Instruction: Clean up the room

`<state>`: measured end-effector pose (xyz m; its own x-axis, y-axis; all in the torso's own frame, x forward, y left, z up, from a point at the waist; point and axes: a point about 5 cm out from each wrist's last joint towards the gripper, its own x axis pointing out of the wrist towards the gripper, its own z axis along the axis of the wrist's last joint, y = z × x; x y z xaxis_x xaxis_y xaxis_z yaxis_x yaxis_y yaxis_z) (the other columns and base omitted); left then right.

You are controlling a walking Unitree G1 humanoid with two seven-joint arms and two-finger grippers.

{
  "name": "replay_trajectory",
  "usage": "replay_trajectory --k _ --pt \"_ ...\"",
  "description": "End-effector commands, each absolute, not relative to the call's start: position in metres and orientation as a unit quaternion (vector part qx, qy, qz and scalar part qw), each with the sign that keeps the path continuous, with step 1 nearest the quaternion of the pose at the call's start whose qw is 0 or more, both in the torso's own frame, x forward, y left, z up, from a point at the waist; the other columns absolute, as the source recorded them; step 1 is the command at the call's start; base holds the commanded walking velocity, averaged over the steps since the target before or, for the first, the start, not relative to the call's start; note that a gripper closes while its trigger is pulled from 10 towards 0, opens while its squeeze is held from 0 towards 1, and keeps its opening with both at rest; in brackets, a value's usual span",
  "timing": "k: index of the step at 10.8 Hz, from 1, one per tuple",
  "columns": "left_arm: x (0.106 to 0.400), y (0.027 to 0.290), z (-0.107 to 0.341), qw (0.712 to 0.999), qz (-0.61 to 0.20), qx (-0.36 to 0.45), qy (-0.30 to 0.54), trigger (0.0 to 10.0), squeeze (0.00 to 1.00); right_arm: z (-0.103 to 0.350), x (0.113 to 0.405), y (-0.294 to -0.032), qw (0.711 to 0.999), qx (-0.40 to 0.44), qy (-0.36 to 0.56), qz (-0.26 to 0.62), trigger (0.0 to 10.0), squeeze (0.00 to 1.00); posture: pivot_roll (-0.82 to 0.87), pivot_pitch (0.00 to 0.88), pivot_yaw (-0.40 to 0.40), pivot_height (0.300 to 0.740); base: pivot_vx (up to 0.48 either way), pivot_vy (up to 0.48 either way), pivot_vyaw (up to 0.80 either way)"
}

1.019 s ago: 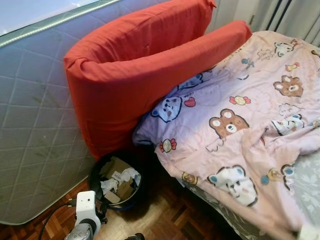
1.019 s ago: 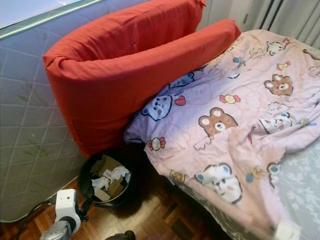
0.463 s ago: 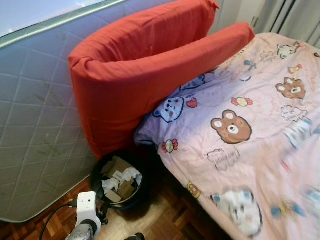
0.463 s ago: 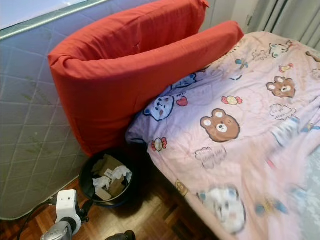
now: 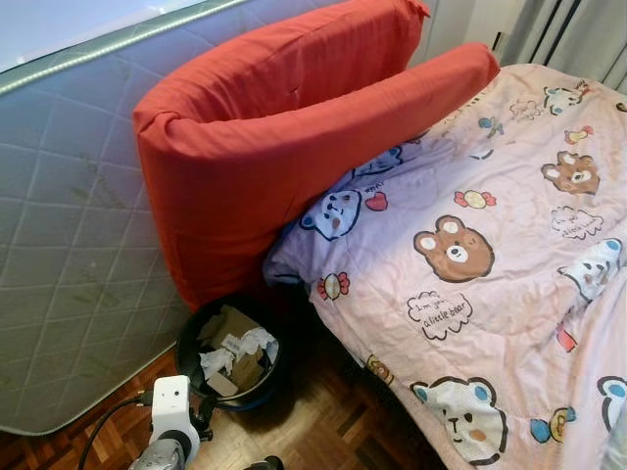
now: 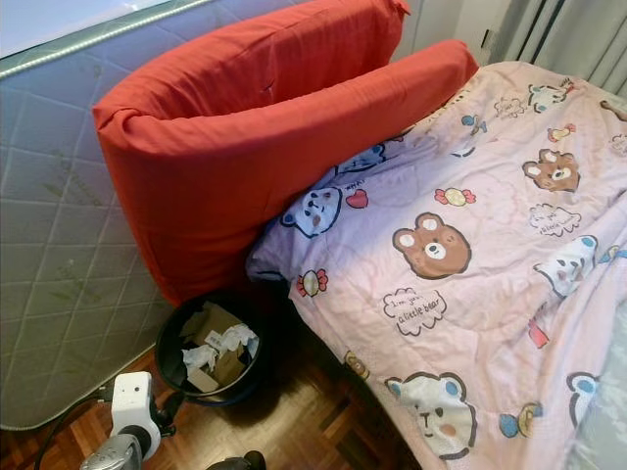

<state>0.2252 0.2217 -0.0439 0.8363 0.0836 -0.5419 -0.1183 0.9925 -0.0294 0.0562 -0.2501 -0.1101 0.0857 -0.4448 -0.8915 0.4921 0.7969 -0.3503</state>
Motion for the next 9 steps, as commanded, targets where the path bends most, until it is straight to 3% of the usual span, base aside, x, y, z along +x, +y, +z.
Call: replay_trajectory --k 1,2,3,9 --pt "0.218 0.221 -0.050 0.951 0.049 -0.025 0.304 10.0 0.00 -0.113 0.042 -0.247 0.722 0.022 0.615 -0.316 10.0 0.00 0.13 0.159 0.008 0.740 0.000 0.000 0.00" --pt "0.218 0.221 -0.050 0.951 0.049 -0.025 0.304 10.0 0.00 -0.113 0.043 -0.247 0.723 0.024 0.613 -0.318 10.0 0.00 0.13 0.160 0.008 0.740 0.000 0.000 0.00" --pt "0.217 0.221 -0.051 0.951 0.049 -0.025 0.306 10.0 0.00 -0.111 0.046 -0.251 0.727 0.025 0.604 -0.327 10.0 1.00 0.12 0.160 0.008 0.740 0.000 0.000 0.00" --pt "0.217 0.220 -0.051 0.950 0.047 -0.026 0.308 10.0 0.00 -0.107 0.052 -0.263 0.741 0.020 0.577 -0.343 10.0 1.00 0.12 0.158 0.006 0.740 0.000 0.000 0.00"
